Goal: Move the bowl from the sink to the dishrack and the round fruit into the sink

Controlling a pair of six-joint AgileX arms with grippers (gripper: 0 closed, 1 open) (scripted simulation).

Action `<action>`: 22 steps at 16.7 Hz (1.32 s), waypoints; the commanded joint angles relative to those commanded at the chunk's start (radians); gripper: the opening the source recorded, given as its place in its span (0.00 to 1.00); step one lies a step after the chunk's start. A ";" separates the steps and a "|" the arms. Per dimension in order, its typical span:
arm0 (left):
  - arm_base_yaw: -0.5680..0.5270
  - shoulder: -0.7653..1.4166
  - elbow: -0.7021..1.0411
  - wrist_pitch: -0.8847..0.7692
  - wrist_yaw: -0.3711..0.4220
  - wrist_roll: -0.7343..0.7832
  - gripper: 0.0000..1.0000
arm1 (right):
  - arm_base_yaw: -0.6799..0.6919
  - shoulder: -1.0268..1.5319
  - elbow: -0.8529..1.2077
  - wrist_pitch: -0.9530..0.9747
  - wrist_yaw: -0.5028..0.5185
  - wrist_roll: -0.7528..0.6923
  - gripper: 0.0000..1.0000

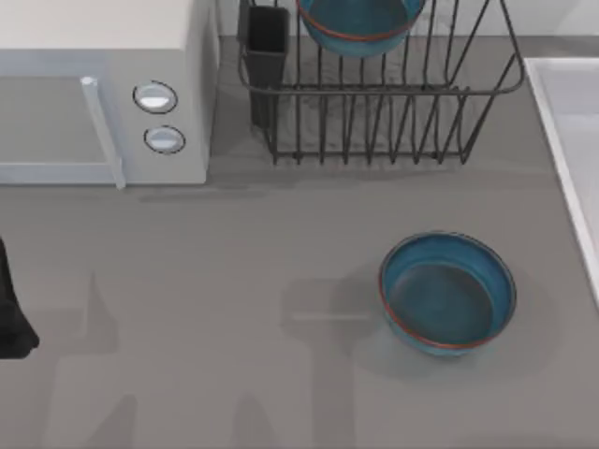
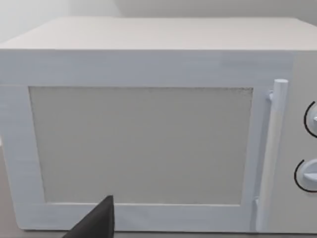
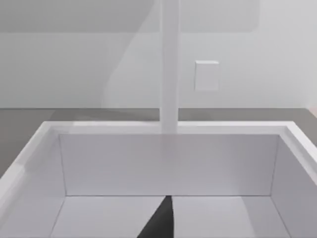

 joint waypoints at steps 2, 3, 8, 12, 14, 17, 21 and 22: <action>0.000 0.000 0.000 0.000 0.000 0.000 1.00 | 0.000 0.000 0.000 0.000 0.000 0.000 0.98; 0.000 0.000 0.000 0.000 0.000 0.000 1.00 | 0.000 0.000 0.000 0.000 0.000 0.000 1.00; 0.000 0.000 0.000 0.000 0.000 0.000 1.00 | 0.000 0.000 0.000 0.000 0.000 0.000 1.00; 0.000 0.000 0.000 0.000 0.000 0.000 1.00 | 0.000 0.000 0.001 0.000 0.000 0.000 1.00; 0.000 0.000 0.000 0.000 0.000 0.000 1.00 | 0.005 -0.031 -0.004 -0.021 0.009 -0.001 1.00; 0.000 0.000 0.000 0.000 0.000 0.000 1.00 | 0.033 -0.155 -0.026 -0.112 0.041 -0.004 1.00; 0.000 0.000 0.000 0.000 0.000 0.000 1.00 | 0.103 -0.465 -0.091 -0.348 0.107 -0.005 1.00; 0.000 0.000 0.000 0.000 0.000 0.000 1.00 | 0.125 -0.564 -0.114 -0.424 0.126 -0.005 1.00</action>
